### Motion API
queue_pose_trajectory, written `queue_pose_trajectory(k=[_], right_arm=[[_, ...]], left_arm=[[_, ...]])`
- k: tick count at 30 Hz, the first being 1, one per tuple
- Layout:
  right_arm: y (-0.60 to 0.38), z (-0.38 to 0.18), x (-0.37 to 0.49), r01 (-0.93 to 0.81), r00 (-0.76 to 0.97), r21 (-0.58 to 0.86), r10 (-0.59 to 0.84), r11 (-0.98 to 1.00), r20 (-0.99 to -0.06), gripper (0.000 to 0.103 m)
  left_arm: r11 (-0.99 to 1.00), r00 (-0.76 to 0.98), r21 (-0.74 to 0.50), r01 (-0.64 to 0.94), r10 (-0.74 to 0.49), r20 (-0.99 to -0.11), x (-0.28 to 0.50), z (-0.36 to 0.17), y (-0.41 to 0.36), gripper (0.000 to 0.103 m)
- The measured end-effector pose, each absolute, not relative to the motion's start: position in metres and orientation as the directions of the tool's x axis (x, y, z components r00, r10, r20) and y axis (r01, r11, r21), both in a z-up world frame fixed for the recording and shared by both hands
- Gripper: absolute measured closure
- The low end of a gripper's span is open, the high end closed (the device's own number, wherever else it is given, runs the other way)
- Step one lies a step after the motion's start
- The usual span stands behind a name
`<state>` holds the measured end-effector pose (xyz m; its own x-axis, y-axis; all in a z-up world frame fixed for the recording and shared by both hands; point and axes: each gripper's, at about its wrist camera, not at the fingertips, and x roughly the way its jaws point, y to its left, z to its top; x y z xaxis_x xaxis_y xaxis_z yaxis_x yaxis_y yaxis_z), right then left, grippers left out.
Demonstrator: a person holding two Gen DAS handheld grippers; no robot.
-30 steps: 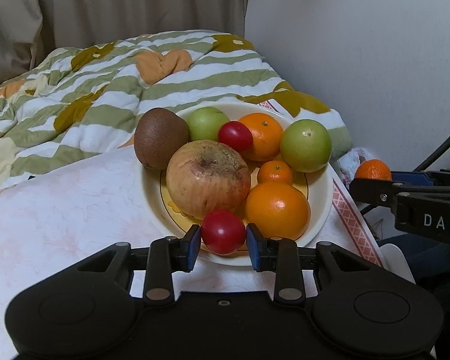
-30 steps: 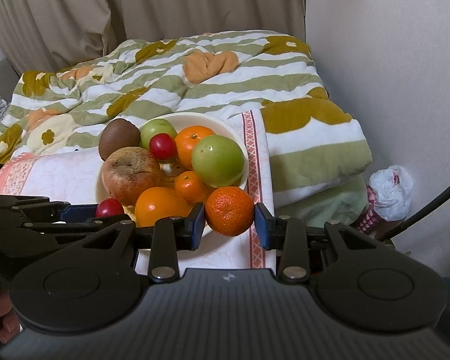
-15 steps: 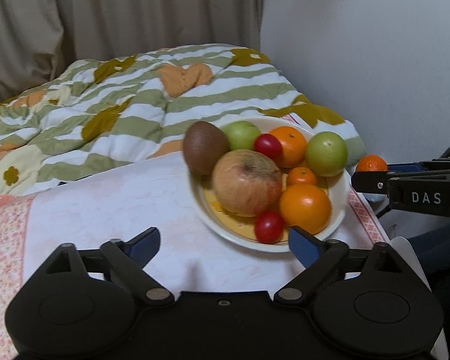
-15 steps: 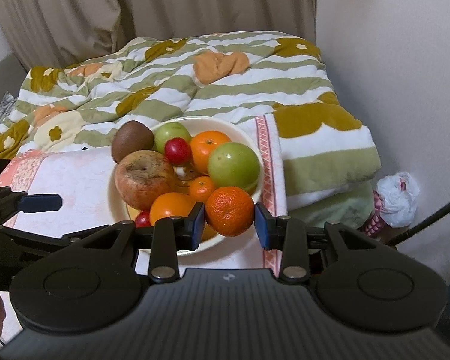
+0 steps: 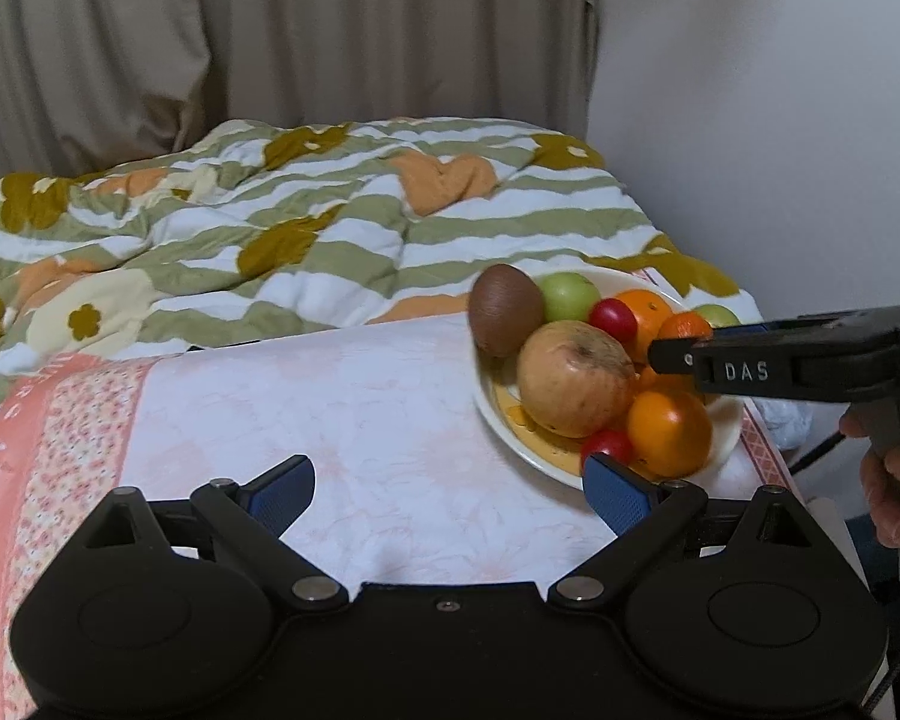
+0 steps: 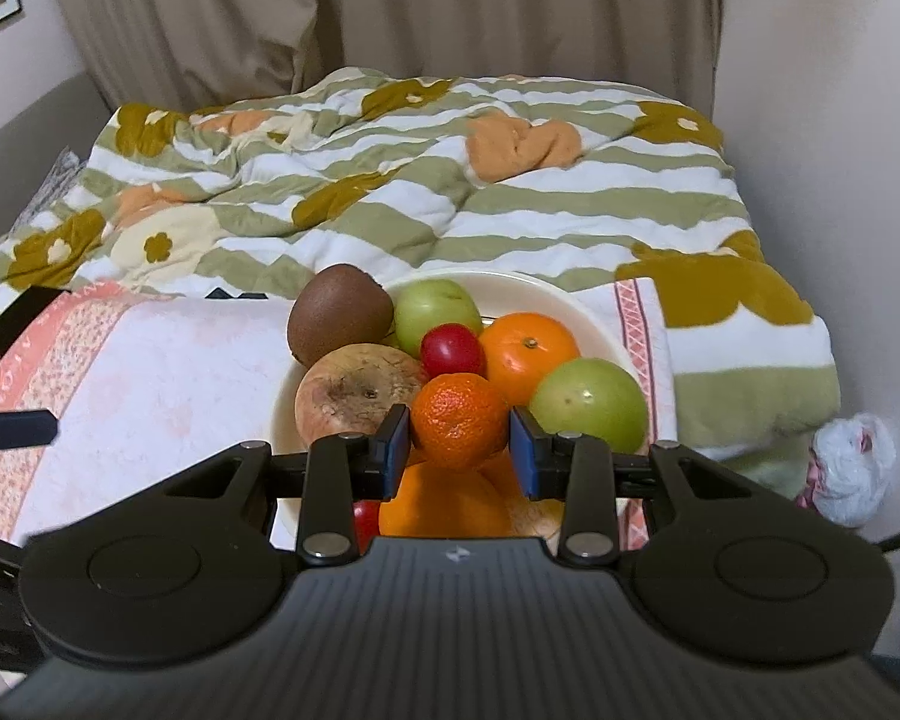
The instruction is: Organize fruits
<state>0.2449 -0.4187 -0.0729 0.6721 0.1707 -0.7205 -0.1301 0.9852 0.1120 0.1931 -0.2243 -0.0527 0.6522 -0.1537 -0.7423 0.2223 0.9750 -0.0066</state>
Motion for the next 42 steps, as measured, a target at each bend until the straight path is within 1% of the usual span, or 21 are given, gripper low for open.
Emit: queue_pose_trajectory(k=[3,4,5,6,7,8,9,16,20,27,33,38,42], right_arm=[[-0.417,-0.076,0.243,-0.16,0.679,0.091,0.176,0.983,-0.713,0.051],[-0.416,-0.075,0.243,-0.169,0.684,0.087,0.18,0.982,-0.707,0.048],[-0.415,-0.075,0.242,-0.178,0.688,0.085,0.186,0.98,-0.702,0.04],[-0.414,-0.074,0.241,-0.186,0.693,0.082,0.189,0.979,-0.696,0.027],[-0.414,-0.073,0.239,-0.188,0.7,0.077,0.188,0.979,-0.689,0.019],[-0.413,-0.072,0.236,-0.189,0.709,0.072,0.187,0.979,-0.681,0.005],[-0.413,-0.07,0.232,-0.191,0.719,0.066,0.186,0.979,-0.669,0.0],[-0.407,-0.057,0.212,-0.184,0.728,0.051,0.171,0.982,-0.663,0.0],[-0.397,-0.037,0.192,-0.171,0.755,0.03,0.151,0.985,-0.638,0.0],[-0.371,0.005,0.144,-0.152,0.786,0.032,0.14,0.988,-0.602,0.0],[-0.345,0.039,0.089,-0.126,0.813,0.028,0.119,0.992,-0.57,0.0],[-0.334,0.059,0.045,-0.079,0.826,0.047,0.092,0.996,-0.556,0.0],[-0.326,0.066,0.018,-0.047,0.825,0.045,0.064,0.998,-0.562,0.0]], left_arm=[[0.981,0.658,-0.001,0.194,-0.13,-0.742,0.19,-0.051,-0.221,0.005],[0.983,0.659,0.002,0.184,-0.122,-0.742,0.188,-0.051,-0.22,0.005],[0.984,0.661,0.004,0.176,-0.115,-0.741,0.186,-0.05,-0.219,0.005],[0.986,0.664,0.007,0.166,-0.107,-0.74,0.185,-0.05,-0.218,0.005],[0.987,0.666,0.007,0.158,-0.101,-0.739,0.183,-0.049,-0.217,0.005],[0.989,0.669,0.006,0.151,-0.098,-0.737,0.181,-0.048,-0.216,0.005],[0.989,0.671,0.004,0.145,-0.096,-0.735,0.179,-0.047,-0.215,0.005],[0.991,0.706,0.009,0.13,-0.086,-0.703,0.161,-0.032,-0.207,0.005],[0.993,0.743,0.011,0.122,-0.084,-0.664,0.144,-0.014,-0.194,0.005],[0.994,0.816,0.026,0.107,-0.072,-0.574,0.101,0.022,-0.161,0.004],[0.995,0.846,0.026,0.099,-0.071,-0.528,0.061,0.043,-0.132,0.003],[0.994,0.859,0.048,0.103,-0.064,-0.507,0.034,0.052,-0.112,0.0],[0.993,0.861,0.065,0.103,-0.056,-0.506,0.02,0.054,-0.101,0.0]])
